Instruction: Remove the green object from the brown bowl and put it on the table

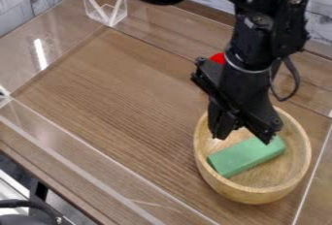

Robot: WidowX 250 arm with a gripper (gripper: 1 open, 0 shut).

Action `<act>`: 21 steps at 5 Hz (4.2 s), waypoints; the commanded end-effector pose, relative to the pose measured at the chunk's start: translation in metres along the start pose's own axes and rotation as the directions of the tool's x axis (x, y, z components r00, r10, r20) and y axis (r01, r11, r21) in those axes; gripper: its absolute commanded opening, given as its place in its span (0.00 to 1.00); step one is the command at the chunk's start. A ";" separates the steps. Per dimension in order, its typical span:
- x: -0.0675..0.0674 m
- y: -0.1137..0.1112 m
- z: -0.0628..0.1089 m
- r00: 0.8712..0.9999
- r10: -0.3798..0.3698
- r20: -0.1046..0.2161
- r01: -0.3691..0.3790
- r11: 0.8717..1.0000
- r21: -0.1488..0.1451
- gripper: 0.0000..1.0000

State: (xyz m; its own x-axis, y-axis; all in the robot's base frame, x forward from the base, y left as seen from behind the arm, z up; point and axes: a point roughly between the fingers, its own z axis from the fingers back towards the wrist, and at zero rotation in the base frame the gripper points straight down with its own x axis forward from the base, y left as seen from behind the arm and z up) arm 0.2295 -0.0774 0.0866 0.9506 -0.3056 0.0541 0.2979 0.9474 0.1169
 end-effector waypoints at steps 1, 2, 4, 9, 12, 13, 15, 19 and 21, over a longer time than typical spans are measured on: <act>0.000 0.008 0.015 0.999 0.012 0.045 -0.012 1.000 -0.002 0.00; 0.000 0.007 0.018 0.996 0.083 0.033 -0.083 0.997 0.003 0.00; 0.005 0.007 0.024 0.994 0.102 0.026 -0.102 0.995 0.005 0.00; 0.009 0.004 -0.018 1.000 0.009 0.005 -0.009 1.000 -0.010 0.00; 0.010 0.033 0.020 0.999 0.004 0.049 -0.004 1.000 -0.001 0.00; 0.006 0.032 0.015 0.999 0.007 0.041 -0.007 1.000 0.000 0.00; 0.006 -0.006 0.007 0.997 0.061 0.038 -0.061 0.998 0.002 1.00; 0.020 -0.048 -0.019 0.999 0.026 0.047 -0.024 0.999 -0.023 1.00; 0.032 -0.037 -0.022 0.998 -0.009 0.062 0.011 0.999 -0.031 1.00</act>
State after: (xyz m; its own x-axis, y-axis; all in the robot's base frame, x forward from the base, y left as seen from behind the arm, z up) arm 0.2420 -0.1168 0.0523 0.9452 -0.3182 0.0727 0.3111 0.9457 0.0943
